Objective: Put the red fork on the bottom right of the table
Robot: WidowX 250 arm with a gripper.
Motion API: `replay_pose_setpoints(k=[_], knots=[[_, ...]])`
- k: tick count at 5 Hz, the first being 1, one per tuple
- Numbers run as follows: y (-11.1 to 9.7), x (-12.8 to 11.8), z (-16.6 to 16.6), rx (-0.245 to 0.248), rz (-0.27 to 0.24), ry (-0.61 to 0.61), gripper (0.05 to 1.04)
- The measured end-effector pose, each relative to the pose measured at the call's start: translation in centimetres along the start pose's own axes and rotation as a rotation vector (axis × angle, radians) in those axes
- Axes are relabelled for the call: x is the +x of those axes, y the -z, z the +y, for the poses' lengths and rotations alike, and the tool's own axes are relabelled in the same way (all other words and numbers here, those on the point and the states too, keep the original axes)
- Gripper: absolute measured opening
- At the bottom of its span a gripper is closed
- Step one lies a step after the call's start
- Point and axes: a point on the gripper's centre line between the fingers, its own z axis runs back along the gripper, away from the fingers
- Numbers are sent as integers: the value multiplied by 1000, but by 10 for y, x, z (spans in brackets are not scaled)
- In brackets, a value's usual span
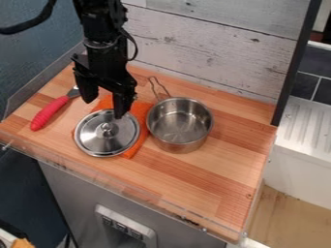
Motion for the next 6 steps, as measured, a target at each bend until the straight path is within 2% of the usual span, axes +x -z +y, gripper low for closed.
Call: replay_pose_setpoints(k=[1, 2, 3, 4, 5, 6], knots=[[8, -3, -2, -13, 27, 1, 999], [16, -4, 13, -29, 30, -34, 999], [26, -6, 43, -40, 28, -89, 999], [38, -9, 69, -18, 28, -120, 999], [46, -21, 95, -38, 3, -142, 999], [52, -22, 110, -37, 4, -139, 999]])
